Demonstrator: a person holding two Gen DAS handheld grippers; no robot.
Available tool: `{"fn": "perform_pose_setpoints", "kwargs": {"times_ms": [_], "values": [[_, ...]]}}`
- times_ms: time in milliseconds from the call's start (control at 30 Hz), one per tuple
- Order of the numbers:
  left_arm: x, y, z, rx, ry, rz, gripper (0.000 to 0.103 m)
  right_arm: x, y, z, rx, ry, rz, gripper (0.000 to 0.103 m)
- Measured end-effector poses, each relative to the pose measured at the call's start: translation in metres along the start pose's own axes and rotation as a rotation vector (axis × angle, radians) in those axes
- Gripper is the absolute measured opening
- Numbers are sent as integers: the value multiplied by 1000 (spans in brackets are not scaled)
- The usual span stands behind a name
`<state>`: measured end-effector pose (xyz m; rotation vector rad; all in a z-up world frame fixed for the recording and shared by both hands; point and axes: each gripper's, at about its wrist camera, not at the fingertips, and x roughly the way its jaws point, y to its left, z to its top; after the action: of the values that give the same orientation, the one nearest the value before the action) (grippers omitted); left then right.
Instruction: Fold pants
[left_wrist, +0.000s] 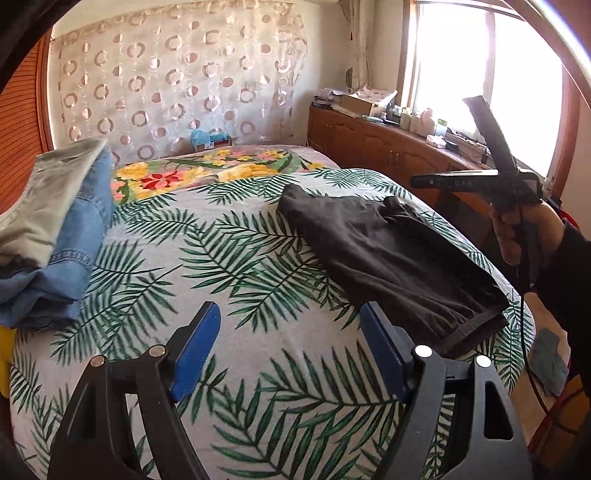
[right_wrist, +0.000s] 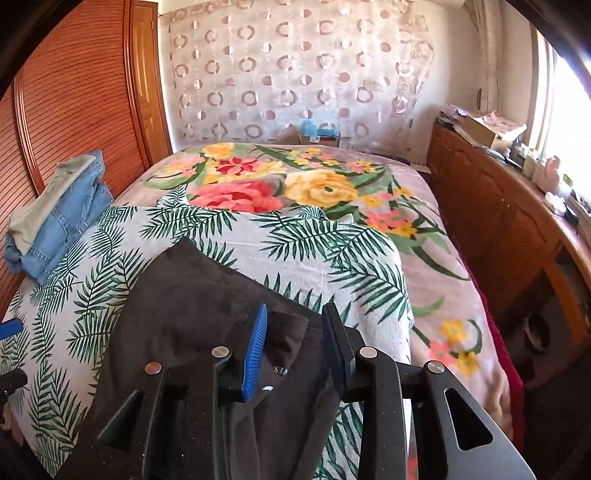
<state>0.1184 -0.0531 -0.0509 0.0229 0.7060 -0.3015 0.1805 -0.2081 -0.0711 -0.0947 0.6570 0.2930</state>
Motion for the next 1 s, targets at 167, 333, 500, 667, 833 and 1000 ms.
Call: {"fn": "perform_pose_setpoints", "kwargs": {"times_ms": [167, 333, 500, 667, 833, 1000], "values": [[17, -13, 3, 13, 37, -26, 79, 16, 6, -4, -1, 44, 40, 32], [31, -25, 0, 42, 73, -30, 79, 38, 22, -7, -13, 100, 66, 32], [41, -32, -7, 60, 104, -36, 79, 64, 16, 0, -27, 148, 46, 32], [43, -35, -10, 65, 118, -39, 79, 78, 12, 6, -46, 181, 28, 32], [42, -38, -11, 67, 118, -46, 79, 78, 12, 7, -77, 188, 21, 6], [44, -35, -11, 61, 123, -40, 79, 55, 1, 14, -90, 127, -38, 2]]}}
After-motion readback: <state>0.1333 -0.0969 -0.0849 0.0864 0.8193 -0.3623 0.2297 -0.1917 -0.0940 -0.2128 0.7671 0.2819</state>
